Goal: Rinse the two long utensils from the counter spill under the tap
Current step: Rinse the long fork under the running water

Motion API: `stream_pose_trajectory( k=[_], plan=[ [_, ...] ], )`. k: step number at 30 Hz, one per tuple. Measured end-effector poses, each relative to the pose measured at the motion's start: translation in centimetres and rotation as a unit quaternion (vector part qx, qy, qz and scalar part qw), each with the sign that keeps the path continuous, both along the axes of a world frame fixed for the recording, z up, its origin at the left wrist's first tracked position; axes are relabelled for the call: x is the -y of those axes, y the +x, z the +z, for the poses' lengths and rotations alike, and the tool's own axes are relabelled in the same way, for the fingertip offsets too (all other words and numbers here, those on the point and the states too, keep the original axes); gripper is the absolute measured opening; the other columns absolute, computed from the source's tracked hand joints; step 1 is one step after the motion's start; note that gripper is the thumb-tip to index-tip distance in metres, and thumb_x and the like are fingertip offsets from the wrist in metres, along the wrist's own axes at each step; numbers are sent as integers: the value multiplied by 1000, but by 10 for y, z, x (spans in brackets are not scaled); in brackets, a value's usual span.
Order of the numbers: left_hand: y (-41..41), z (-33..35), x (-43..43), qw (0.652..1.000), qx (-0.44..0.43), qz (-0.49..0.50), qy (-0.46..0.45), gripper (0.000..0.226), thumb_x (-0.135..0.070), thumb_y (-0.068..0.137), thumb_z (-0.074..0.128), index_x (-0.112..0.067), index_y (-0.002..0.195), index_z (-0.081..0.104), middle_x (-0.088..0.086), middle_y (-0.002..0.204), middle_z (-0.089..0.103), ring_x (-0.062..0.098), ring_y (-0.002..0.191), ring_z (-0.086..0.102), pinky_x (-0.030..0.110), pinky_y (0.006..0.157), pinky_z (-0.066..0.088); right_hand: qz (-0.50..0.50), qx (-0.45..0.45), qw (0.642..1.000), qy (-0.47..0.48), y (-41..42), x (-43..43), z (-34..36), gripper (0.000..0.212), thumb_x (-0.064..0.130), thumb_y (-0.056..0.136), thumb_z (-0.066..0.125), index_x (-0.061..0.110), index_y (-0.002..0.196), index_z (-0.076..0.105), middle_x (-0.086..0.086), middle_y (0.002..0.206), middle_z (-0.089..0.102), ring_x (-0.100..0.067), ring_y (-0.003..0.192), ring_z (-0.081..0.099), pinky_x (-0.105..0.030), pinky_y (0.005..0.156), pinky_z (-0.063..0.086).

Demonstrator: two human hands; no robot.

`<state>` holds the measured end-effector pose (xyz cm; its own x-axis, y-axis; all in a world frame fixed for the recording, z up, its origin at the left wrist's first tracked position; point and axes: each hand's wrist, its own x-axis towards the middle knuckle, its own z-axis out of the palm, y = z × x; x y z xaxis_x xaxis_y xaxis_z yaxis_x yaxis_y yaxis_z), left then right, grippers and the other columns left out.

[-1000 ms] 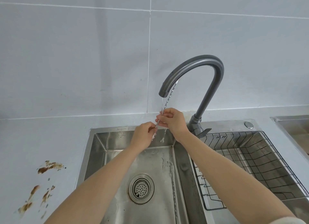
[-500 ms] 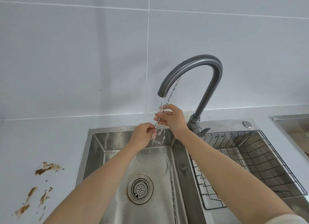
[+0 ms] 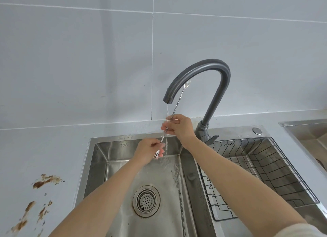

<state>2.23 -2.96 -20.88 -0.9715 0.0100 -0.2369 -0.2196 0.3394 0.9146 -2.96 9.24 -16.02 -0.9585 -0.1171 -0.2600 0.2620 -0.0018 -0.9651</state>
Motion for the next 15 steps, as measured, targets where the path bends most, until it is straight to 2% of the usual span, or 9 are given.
stream_pose_trajectory(
  k=[2,4,6,9,12,15],
  plan=[
    [5,-3,3,1000,8,16,7,33,-8,87,58,-19,57,64,-3,50,63,24,57,60,32,68,49,0,5,1000,-1,1,2,-1,20,-7,84,61,9,75,53,-8,66,62,-3,43,63,-16,50,55],
    [9,-5,6,999,16,25,26,32,-5,88,57,-17,59,64,-2,49,63,24,51,58,29,58,48,9,9,1000,6,3,6,-1,17,-1,88,57,9,74,52,-9,67,61,-3,42,63,-16,48,54],
    [13,-5,8,1000,11,14,23,32,-4,89,54,-14,59,63,1,49,62,16,44,58,25,51,47,13,19,1000,10,6,10,-2,20,7,94,50,9,74,52,-9,67,61,-4,41,62,-16,46,54],
    [18,-3,11,1000,14,15,17,32,-3,91,50,-13,62,61,-7,45,60,2,37,57,13,43,47,14,34,999,-11,7,14,-3,25,13,99,41,9,77,50,-11,67,60,-7,40,62,-18,47,55],
    [21,-5,15,999,23,18,27,32,-2,91,50,-11,62,60,-7,40,59,1,34,55,11,42,47,32,23,999,-11,9,15,-4,18,4,95,46,12,80,48,-12,69,61,-8,43,64,-19,47,55],
    [24,-6,20,998,32,27,42,32,0,90,51,-11,62,59,-6,42,59,4,35,56,15,41,46,49,13,999,-17,11,12,-4,25,-11,85,57,13,83,48,-12,72,63,-8,48,67,-21,55,58]
  ],
)
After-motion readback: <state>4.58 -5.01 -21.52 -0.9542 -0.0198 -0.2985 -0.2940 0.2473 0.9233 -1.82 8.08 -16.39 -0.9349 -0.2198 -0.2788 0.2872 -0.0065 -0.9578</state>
